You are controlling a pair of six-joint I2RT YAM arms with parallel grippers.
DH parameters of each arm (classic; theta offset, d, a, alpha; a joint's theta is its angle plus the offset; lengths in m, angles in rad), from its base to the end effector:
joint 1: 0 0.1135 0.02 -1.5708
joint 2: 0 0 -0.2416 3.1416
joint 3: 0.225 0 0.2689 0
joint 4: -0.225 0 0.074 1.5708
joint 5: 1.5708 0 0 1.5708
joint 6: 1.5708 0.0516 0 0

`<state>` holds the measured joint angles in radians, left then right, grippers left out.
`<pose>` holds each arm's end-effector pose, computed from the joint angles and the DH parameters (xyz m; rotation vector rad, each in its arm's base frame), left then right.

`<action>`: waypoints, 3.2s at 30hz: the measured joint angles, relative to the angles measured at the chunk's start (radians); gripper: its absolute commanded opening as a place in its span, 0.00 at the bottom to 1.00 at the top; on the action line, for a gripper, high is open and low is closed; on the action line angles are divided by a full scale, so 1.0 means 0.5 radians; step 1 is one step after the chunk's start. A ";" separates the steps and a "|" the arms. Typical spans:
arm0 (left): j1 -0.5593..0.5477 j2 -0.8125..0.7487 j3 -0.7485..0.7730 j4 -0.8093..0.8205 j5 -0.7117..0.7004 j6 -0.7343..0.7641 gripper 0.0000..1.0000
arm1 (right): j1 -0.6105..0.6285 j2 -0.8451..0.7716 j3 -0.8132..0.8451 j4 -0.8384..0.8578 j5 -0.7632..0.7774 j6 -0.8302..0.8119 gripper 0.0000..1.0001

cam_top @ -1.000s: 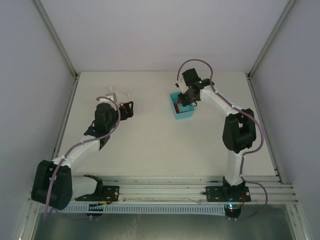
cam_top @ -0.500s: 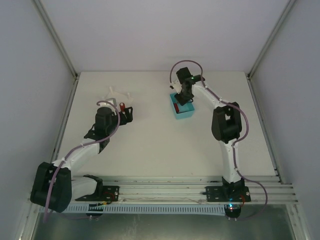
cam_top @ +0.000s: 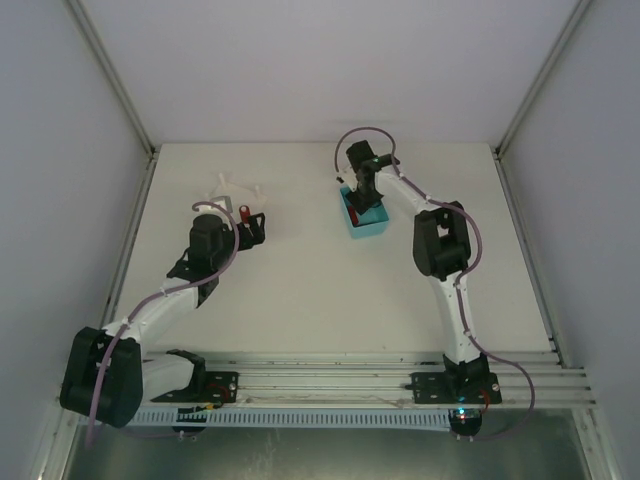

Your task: Install the large spring

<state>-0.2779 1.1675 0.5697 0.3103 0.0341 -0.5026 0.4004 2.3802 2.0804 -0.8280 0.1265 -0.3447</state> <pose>0.2842 -0.0829 0.2022 -0.1887 1.8881 -0.5692 0.4784 0.1954 0.1470 -0.9439 2.5208 -0.1535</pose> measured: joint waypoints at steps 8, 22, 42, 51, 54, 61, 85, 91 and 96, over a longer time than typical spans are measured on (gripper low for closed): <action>-0.001 0.000 0.000 0.000 0.004 -0.008 0.99 | -0.002 0.016 0.006 0.009 0.048 0.007 0.55; -0.009 -0.031 0.000 0.002 0.003 -0.037 0.99 | -0.017 -0.105 0.010 -0.122 -0.252 0.150 0.50; -0.017 -0.031 0.052 -0.093 -0.018 -0.037 0.99 | -0.019 -0.035 0.014 -0.314 -0.379 0.220 0.59; -0.021 -0.055 0.059 -0.137 -0.054 -0.039 0.99 | -0.021 0.063 0.062 -0.310 -0.331 0.303 0.38; -0.024 -0.070 0.063 -0.156 -0.055 -0.039 0.99 | -0.021 0.083 0.062 -0.282 -0.326 0.340 0.31; -0.030 -0.078 0.078 -0.184 -0.071 -0.039 0.99 | -0.021 0.082 0.052 -0.209 -0.322 0.428 0.19; -0.061 -0.087 0.115 -0.199 -0.163 -0.038 0.99 | -0.031 -0.161 -0.238 0.169 -0.429 0.562 0.14; -0.062 -0.128 0.137 -0.249 -0.259 -0.038 1.00 | -0.030 -0.352 -0.438 0.222 -0.413 0.549 0.12; -0.062 -0.120 0.213 -0.204 -0.137 -0.029 0.85 | -0.030 -0.587 -0.658 0.360 -0.398 0.542 0.11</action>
<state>-0.3088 1.1076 0.6762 0.2081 -0.0345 -0.5171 0.3855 2.0865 1.7512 -0.6479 -0.0727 -0.0734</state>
